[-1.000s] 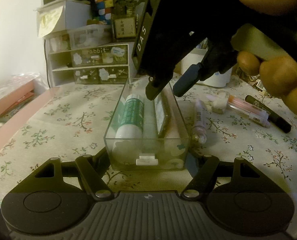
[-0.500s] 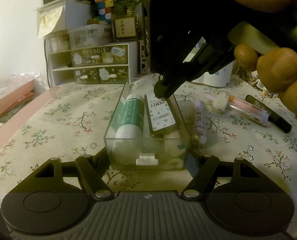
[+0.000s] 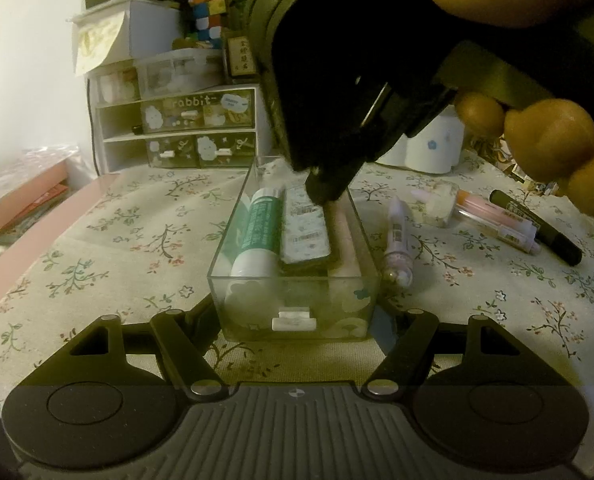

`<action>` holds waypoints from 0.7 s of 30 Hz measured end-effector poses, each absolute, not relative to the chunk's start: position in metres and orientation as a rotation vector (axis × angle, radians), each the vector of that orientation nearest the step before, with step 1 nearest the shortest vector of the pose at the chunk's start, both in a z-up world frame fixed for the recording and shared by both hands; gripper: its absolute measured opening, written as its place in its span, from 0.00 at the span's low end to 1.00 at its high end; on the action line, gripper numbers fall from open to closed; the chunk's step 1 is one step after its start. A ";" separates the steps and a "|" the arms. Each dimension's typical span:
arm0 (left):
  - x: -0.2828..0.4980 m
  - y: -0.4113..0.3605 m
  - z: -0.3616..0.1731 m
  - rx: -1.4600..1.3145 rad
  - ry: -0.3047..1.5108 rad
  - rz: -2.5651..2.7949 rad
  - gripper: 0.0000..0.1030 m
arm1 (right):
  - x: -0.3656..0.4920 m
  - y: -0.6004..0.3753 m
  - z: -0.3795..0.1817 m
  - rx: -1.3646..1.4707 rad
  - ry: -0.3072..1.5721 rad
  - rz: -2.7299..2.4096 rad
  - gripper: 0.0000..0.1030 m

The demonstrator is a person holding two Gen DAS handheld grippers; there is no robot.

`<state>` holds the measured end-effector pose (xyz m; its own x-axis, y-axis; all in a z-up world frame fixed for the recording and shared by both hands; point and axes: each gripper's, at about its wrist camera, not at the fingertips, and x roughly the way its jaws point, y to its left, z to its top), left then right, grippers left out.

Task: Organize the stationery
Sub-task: 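Lower the dark case into the clear box beside the glue stick, release, then grasp the lavender pen with the right tool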

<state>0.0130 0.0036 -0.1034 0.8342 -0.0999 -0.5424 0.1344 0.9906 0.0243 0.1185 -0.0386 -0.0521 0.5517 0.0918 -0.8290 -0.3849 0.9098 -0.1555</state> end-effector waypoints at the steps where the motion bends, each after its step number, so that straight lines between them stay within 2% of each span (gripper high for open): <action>1: 0.013 0.003 -0.104 0.063 0.570 -0.125 0.71 | 0.120 -0.039 -0.054 -0.336 0.969 0.306 0.02; 7: 0.012 0.004 -0.104 0.063 0.568 -0.128 0.70 | 0.113 -0.107 -0.033 0.005 0.816 0.300 0.02; 9: 0.012 0.004 -0.104 0.059 0.566 -0.128 0.70 | 0.115 -0.140 -0.030 0.076 0.802 0.240 0.10; 13: 0.012 0.003 -0.105 0.059 0.562 -0.123 0.70 | 0.119 -0.183 -0.044 0.153 0.875 0.171 0.14; 21: 0.012 0.001 -0.104 0.063 0.563 -0.124 0.70 | 0.131 -0.150 -0.077 0.180 0.989 0.240 0.18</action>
